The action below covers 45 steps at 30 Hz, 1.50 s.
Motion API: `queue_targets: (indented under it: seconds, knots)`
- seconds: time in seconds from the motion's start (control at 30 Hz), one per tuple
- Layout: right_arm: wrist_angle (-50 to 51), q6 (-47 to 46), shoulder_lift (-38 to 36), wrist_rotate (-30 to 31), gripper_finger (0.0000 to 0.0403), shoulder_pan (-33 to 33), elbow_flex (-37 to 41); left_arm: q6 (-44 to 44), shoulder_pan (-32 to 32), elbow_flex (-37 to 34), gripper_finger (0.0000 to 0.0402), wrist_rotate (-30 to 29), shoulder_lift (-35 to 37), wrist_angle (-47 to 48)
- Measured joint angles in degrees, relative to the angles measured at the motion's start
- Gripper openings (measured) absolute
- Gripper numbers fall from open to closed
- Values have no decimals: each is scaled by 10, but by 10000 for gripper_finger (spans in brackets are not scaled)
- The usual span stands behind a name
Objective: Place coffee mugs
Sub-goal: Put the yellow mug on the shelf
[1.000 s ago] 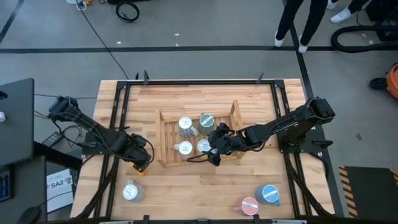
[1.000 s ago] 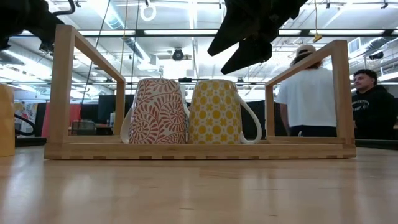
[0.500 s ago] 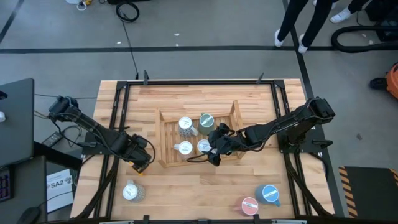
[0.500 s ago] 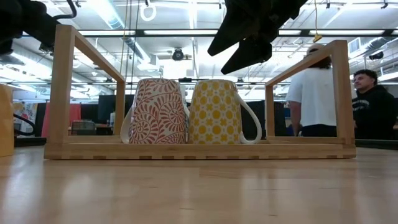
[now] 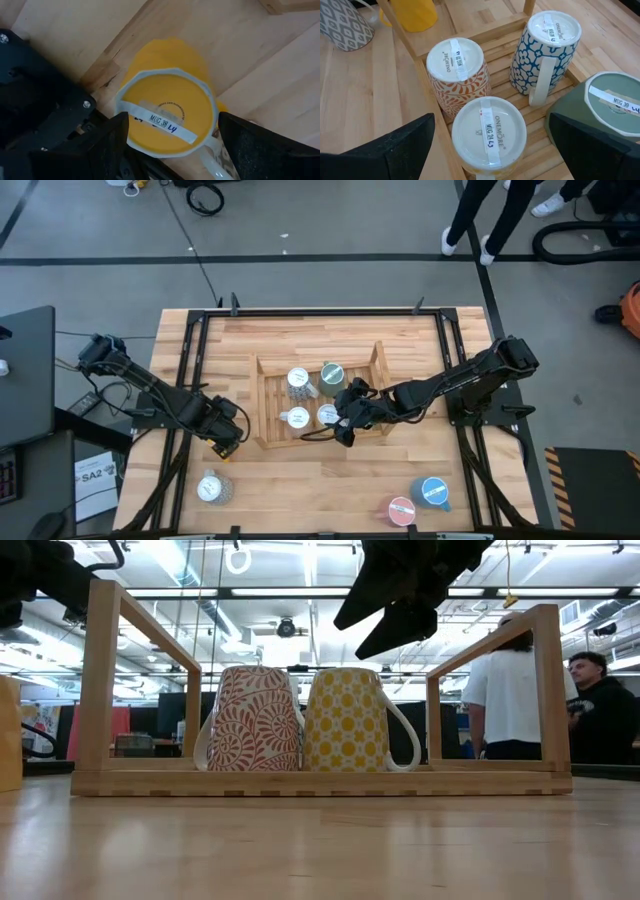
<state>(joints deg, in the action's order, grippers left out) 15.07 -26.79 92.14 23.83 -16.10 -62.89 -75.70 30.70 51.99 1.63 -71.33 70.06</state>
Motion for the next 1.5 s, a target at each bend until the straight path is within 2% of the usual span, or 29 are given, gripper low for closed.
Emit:
queue_targets:
  seconds: [0.57,0.77,1.17,1.3,1.5]
  knots:
    - [0,0,0,0,397,0,0,-1,0,0,315,-3,0,0]
    - [0,0,0,0,397,0,0,30,-16,3,315,43,1,3]
    - [0,0,0,0,397,0,0,72,-21,38,315,-17,2,103]
    - [0,0,0,0,397,0,0,85,-22,38,315,-52,2,103]
    - [0,0,0,0,397,0,0,75,-21,38,315,-46,2,87]
